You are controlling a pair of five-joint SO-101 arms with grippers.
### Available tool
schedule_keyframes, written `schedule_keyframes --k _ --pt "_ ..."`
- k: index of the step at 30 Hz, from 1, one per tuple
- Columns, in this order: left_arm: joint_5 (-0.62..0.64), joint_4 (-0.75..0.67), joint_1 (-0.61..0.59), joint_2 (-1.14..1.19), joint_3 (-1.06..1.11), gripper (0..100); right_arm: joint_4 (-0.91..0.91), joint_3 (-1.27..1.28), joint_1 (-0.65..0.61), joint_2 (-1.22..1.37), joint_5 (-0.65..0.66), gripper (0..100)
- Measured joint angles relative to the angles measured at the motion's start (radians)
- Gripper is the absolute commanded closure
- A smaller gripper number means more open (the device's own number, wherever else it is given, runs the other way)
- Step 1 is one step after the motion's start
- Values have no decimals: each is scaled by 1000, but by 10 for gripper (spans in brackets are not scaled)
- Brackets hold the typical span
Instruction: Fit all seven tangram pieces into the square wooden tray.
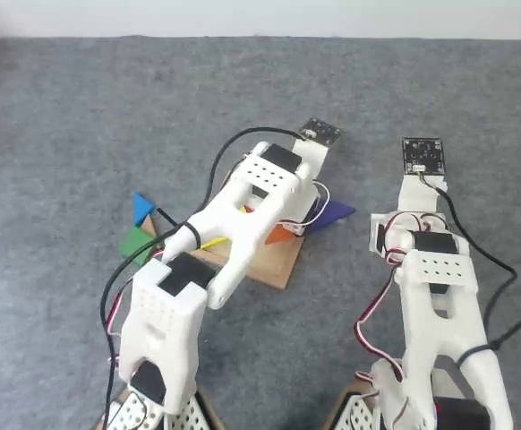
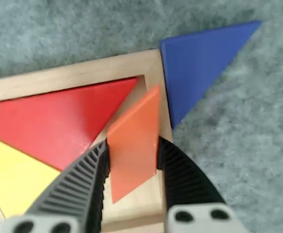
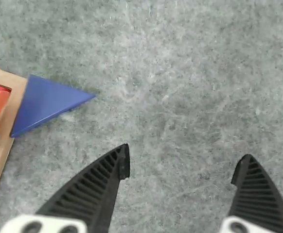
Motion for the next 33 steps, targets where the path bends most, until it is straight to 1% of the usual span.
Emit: schedule_keyframes --k 2,5,7,12,19,21,24,26,29,33 --pt "0 0 0 0 0 963 0 0 0 0 0 664" --pt "0 2 0 0 0 852 0 0 0 0 0 664" --pt "3 6 0 0 -2 812 0 0 0 0 0 664" --pt "23 41 -9 0 -2 828 0 0 0 0 0 664" --pt "29 46 -11 0 -3 828 0 0 0 0 0 664" --pt "28 48 -28 0 -8 829 0 0 0 0 0 664" --pt "23 60 -94 -25 -21 829 0 0 0 0 0 664" --pt "12 61 -153 -83 -26 827 0 0 0 0 0 664" --pt "-8 61 -270 -196 -32 827 0 0 0 0 0 664" --pt "-72 63 -443 -336 -35 827 0 0 0 0 0 664"
